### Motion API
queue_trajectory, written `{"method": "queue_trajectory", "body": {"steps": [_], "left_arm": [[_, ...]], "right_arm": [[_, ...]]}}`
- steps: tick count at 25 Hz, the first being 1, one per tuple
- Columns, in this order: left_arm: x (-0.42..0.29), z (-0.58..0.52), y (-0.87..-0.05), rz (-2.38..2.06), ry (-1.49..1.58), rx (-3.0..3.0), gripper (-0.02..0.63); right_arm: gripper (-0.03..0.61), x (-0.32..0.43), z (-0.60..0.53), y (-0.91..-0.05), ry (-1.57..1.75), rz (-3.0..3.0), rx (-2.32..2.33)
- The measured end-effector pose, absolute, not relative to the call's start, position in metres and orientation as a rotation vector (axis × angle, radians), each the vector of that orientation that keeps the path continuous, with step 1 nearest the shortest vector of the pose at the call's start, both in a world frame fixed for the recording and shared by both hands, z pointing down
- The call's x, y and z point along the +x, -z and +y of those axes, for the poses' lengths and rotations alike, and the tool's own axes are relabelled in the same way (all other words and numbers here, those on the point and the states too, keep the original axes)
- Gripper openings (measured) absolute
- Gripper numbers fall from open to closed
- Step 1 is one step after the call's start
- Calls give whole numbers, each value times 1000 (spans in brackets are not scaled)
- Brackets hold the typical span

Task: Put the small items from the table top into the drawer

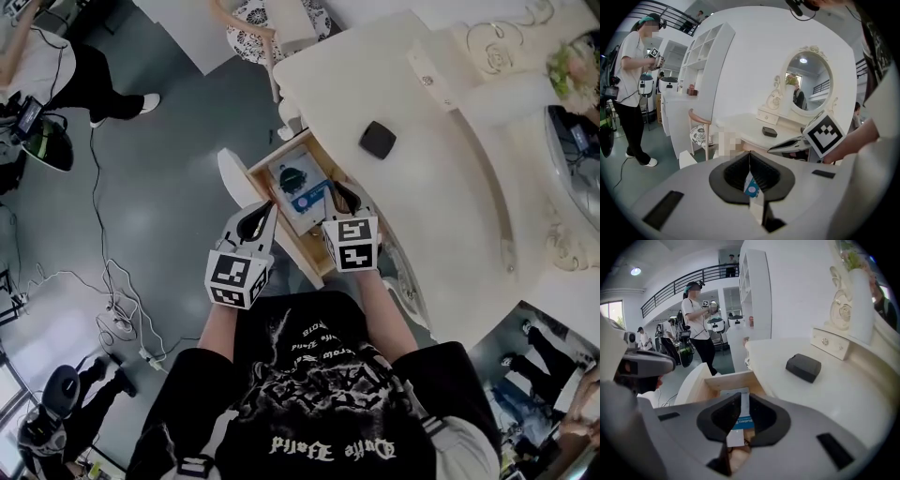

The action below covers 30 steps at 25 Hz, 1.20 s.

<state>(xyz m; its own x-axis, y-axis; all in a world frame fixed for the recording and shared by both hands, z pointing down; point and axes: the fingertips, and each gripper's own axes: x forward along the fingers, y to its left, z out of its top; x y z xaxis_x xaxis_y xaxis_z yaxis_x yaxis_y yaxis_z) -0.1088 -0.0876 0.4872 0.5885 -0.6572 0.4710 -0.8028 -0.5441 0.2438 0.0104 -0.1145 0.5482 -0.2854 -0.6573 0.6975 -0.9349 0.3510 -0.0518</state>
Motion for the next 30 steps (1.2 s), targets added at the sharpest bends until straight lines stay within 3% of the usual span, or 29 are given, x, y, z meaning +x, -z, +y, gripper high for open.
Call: {"method": "queue_trajectory", "body": {"steps": [30], "left_arm": [[-71,-80,-464,-1092,-387,2484,15]], "right_arm": [[60,34,-94,-477,-474,-2144,1439]]}}
